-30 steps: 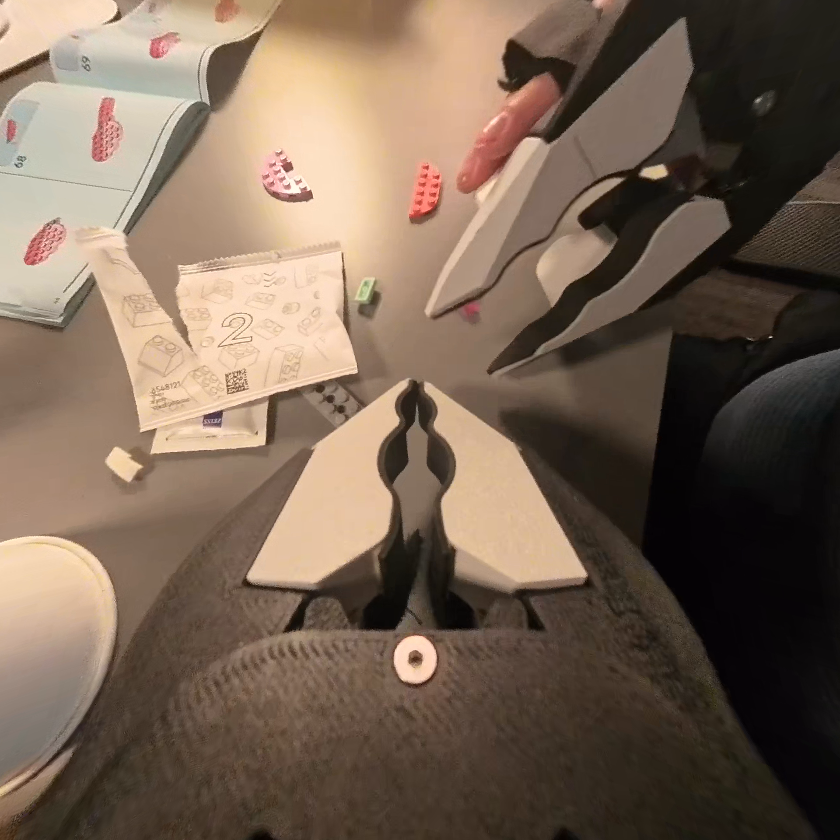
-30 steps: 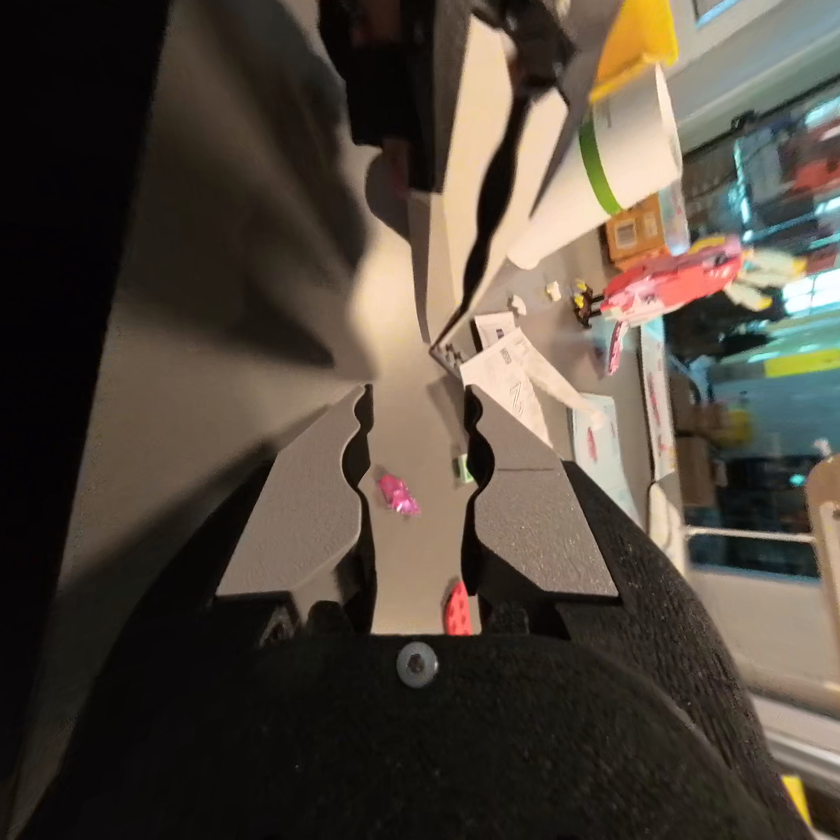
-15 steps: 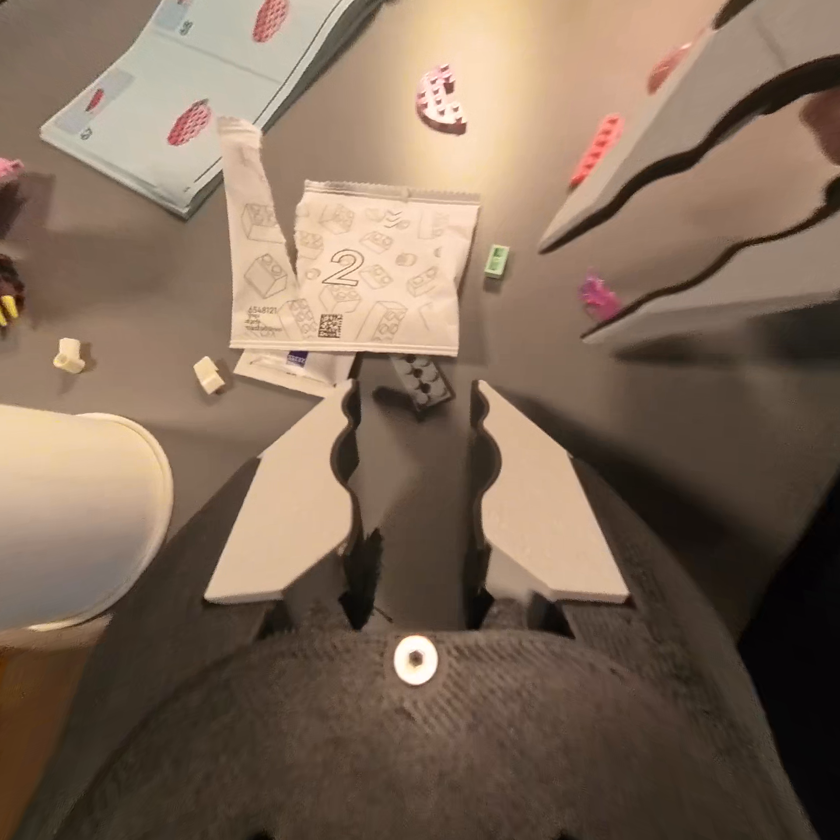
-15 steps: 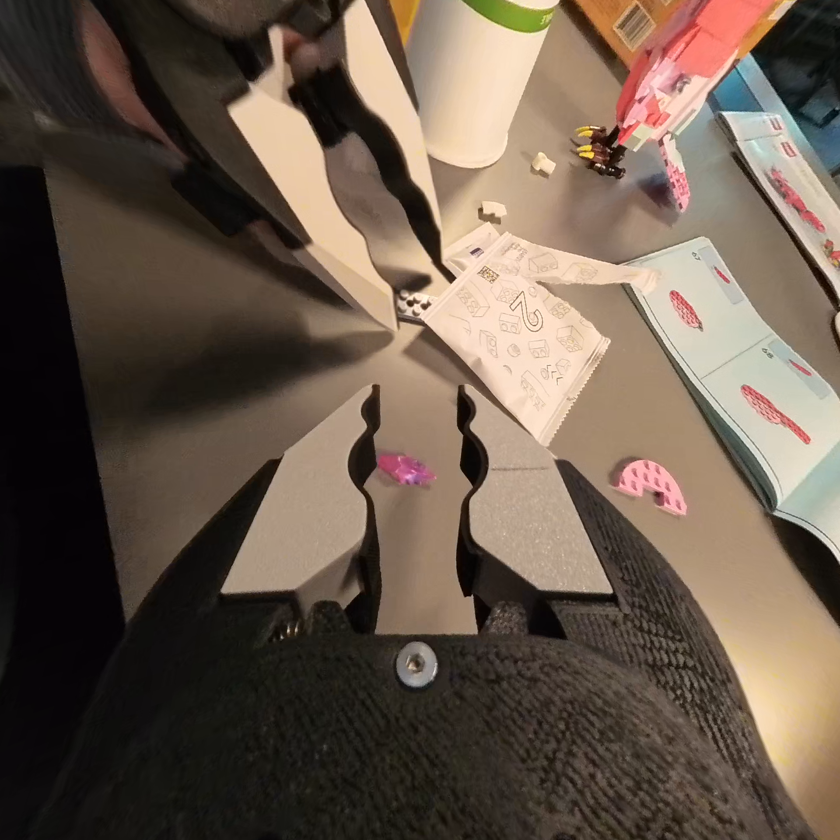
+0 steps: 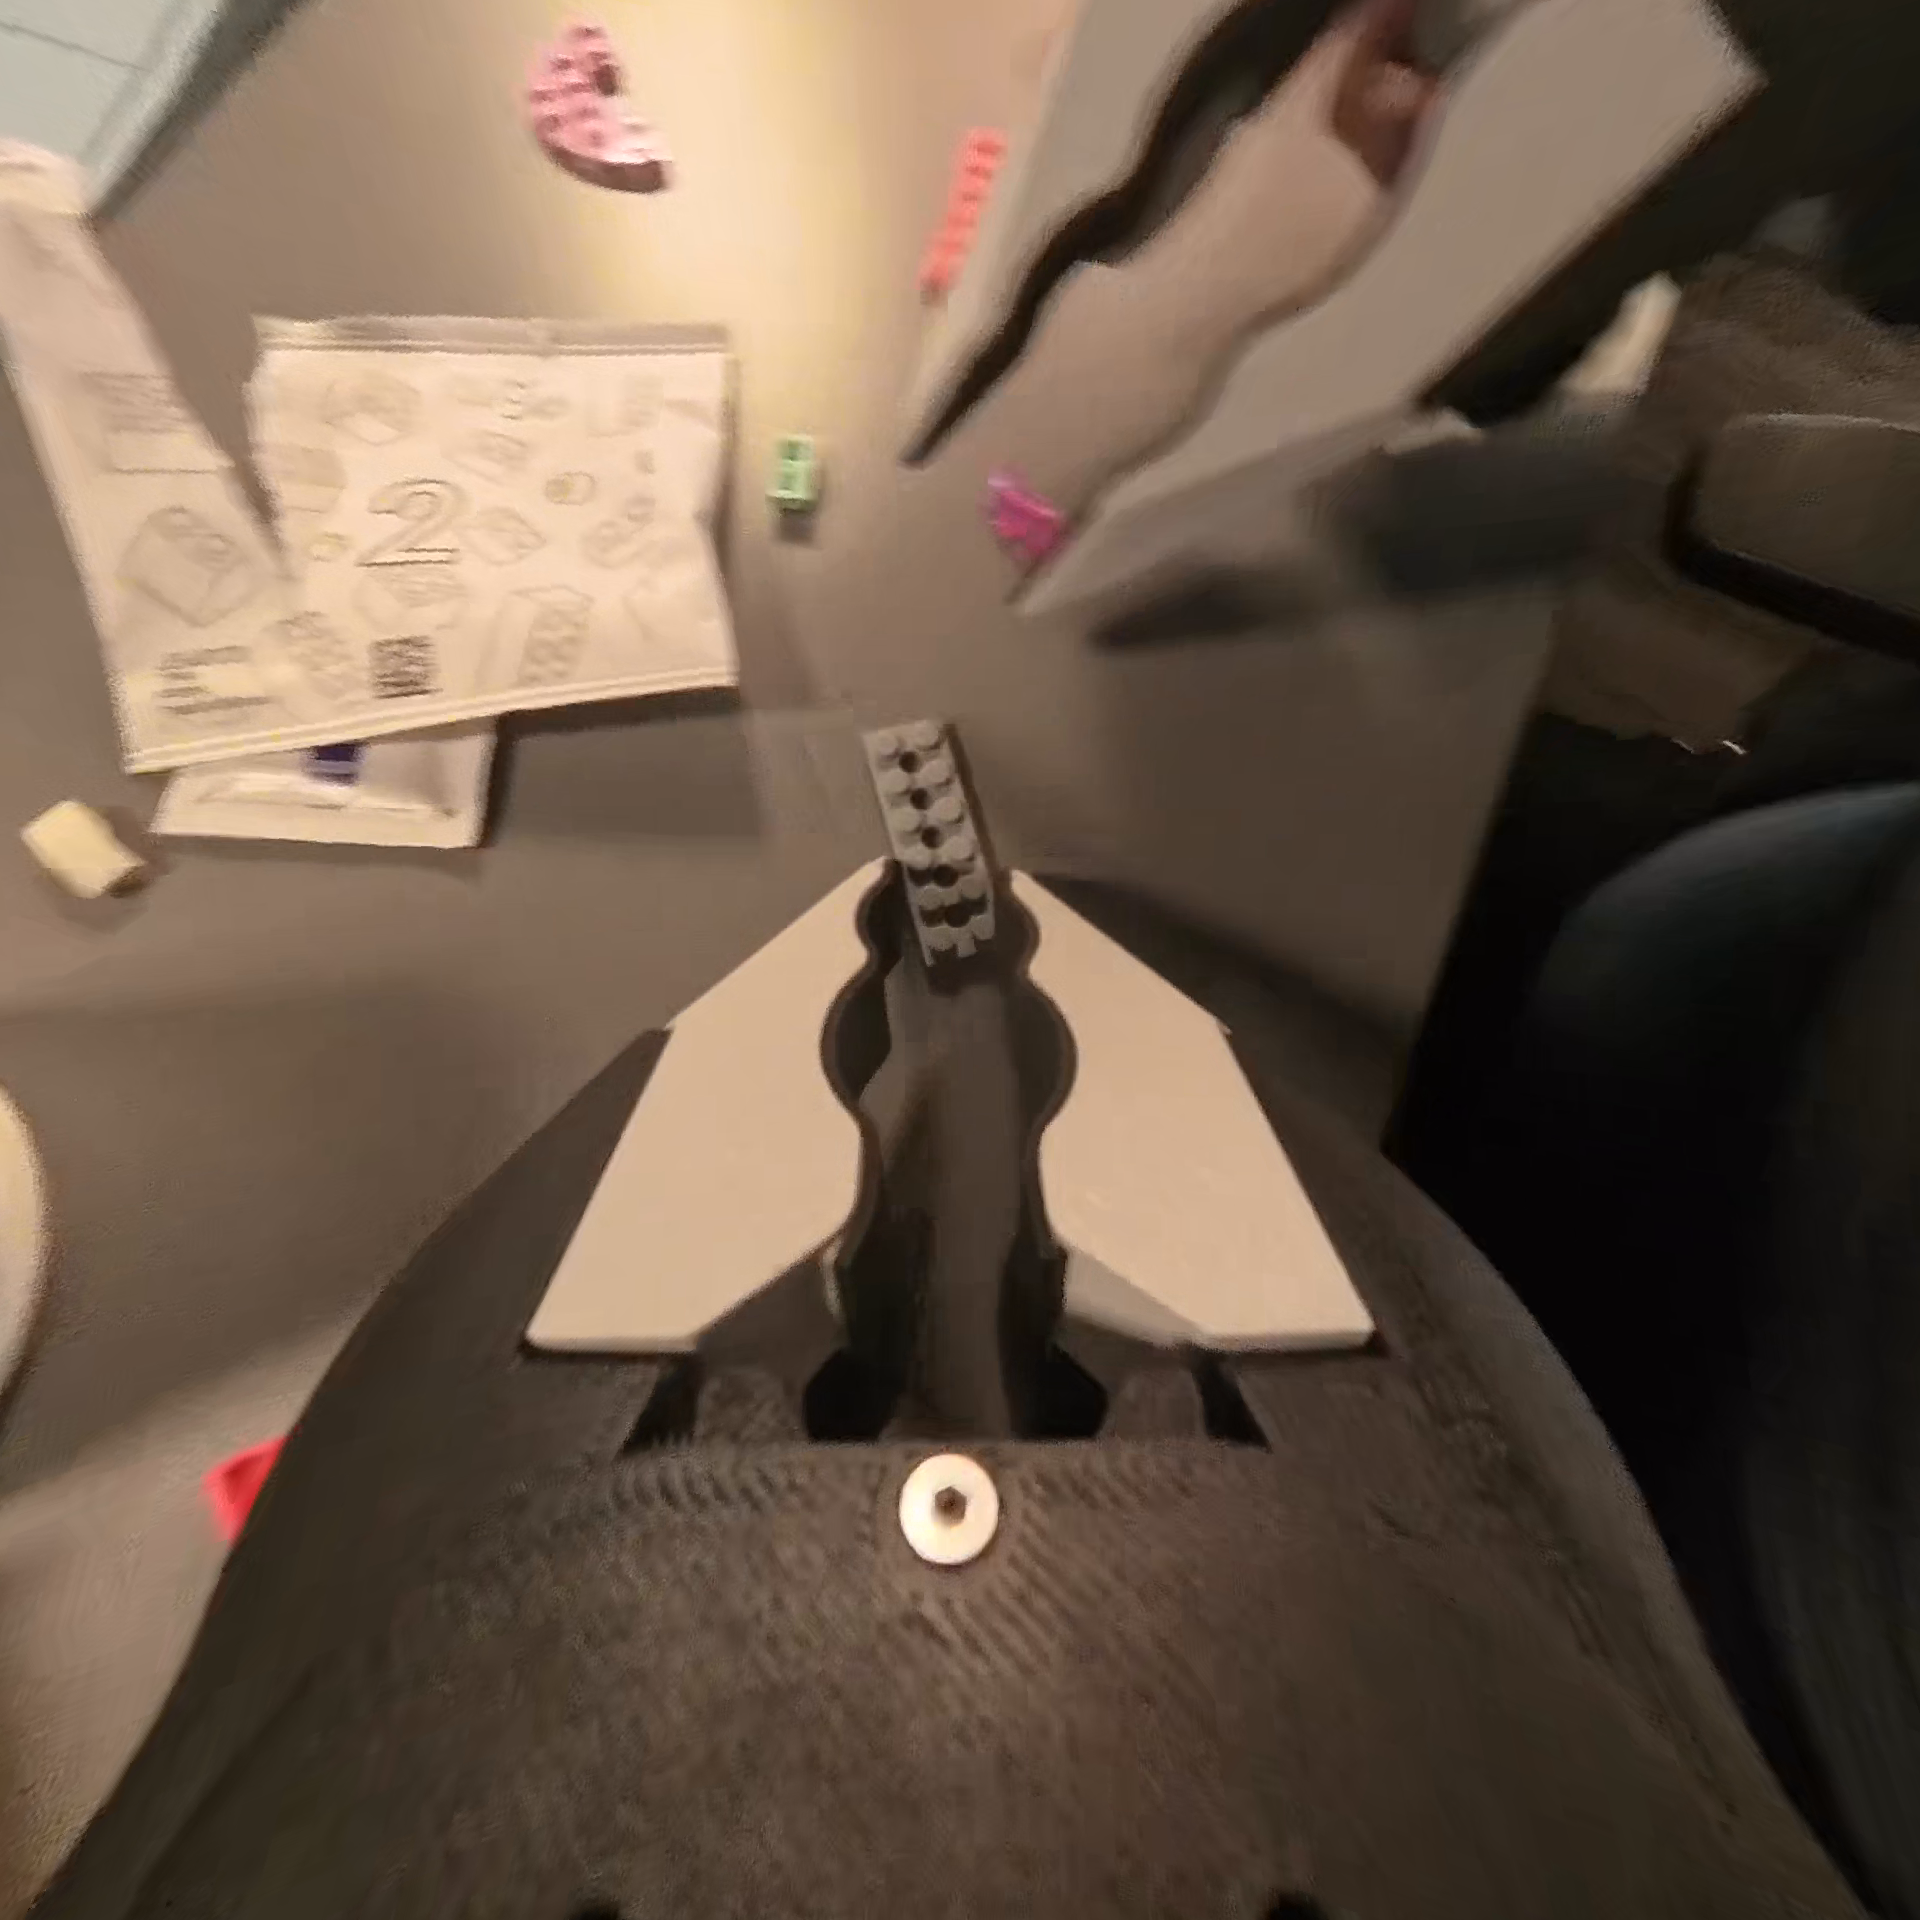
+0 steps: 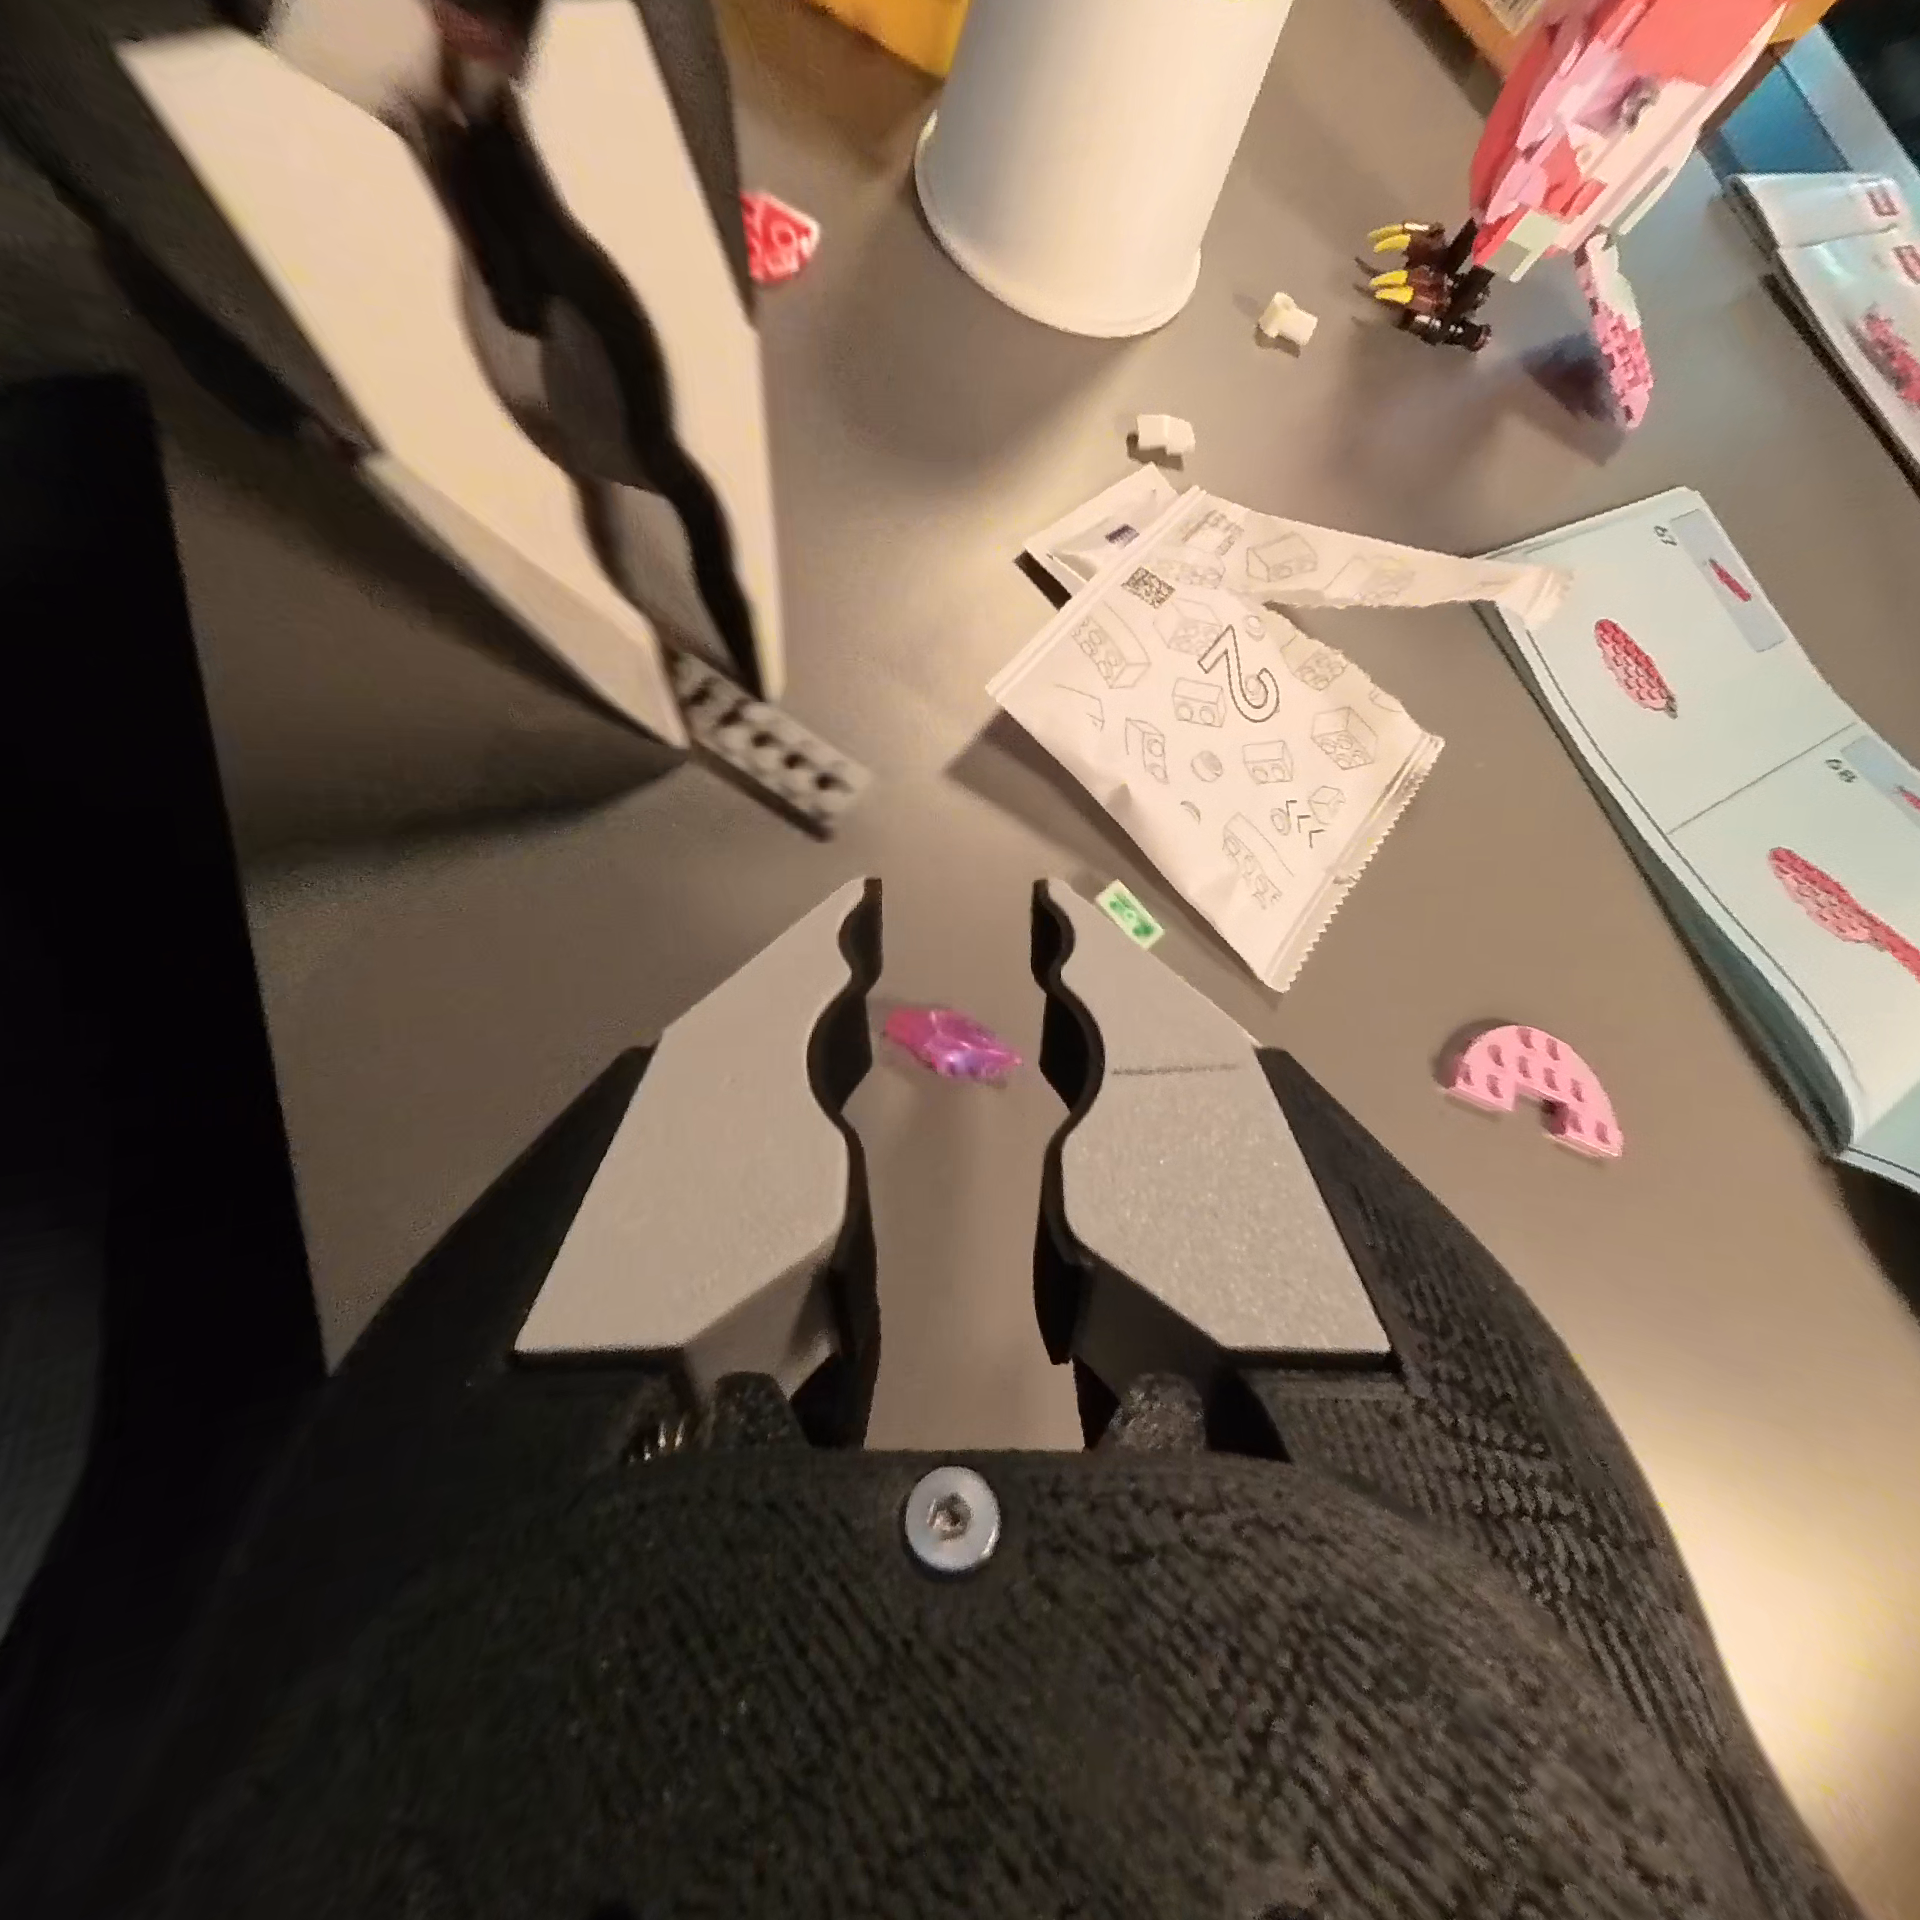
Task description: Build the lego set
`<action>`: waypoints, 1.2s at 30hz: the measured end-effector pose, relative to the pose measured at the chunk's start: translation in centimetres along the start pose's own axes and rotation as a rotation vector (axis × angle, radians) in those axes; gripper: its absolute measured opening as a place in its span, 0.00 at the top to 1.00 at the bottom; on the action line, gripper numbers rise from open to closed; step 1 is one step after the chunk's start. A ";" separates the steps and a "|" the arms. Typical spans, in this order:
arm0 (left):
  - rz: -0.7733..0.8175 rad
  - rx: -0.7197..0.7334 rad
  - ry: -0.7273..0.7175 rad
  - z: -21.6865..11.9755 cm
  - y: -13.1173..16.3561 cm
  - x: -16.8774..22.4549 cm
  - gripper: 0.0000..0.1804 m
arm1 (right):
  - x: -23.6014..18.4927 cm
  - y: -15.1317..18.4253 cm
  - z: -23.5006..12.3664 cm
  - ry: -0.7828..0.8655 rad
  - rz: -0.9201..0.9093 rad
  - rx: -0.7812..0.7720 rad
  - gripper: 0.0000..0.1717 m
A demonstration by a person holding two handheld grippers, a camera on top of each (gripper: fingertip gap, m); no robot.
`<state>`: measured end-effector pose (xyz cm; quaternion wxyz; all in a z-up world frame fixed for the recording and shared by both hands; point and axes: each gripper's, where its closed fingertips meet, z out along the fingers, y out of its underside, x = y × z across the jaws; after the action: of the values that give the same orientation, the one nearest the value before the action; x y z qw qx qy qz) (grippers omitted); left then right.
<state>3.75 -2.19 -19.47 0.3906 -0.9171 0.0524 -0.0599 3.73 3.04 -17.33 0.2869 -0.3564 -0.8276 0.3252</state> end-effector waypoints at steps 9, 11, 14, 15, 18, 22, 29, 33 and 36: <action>0.084 0.001 0.009 -0.7 0.8 1.0 0.80 | 3.2 2.0 0.8 -0.125 -0.025 -0.115 0.85; 0.080 -0.002 0.007 -0.9 1.1 0.9 0.77 | 3.6 2.5 1.2 -0.175 -0.025 -0.141 0.85; 0.068 0.007 0.002 -1.3 1.4 0.8 0.76 | 3.7 2.3 1.7 -0.260 0.005 -0.120 0.84; 0.060 0.012 0.002 -1.5 1.5 0.8 0.76 | 3.5 2.3 1.8 -0.290 0.007 -0.120 0.87; 0.034 0.028 -0.002 -1.8 1.7 0.6 0.76 | 3.0 2.2 1.9 -0.340 -0.014 -0.112 1.00; 0.000 0.049 -0.003 -2.1 1.8 0.4 0.76 | 2.9 2.1 1.7 -0.296 -0.100 -0.113 1.00; -0.018 0.051 -0.001 -2.0 1.7 0.3 0.76 | 2.3 1.5 1.6 -0.288 -0.001 -0.110 0.88; -0.018 0.051 -0.003 -1.9 1.6 0.3 0.76 | 2.2 1.4 2.1 -0.287 0.037 -0.109 0.83; 0.010 0.047 -0.004 -1.8 1.6 0.6 0.76 | 1.9 1.3 2.4 -0.274 0.002 -0.111 0.88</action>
<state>4.01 -4.67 -19.32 0.4125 -0.9075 0.0546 -0.0572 1.43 4.44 -19.30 0.1506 -0.3248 -0.8754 0.3248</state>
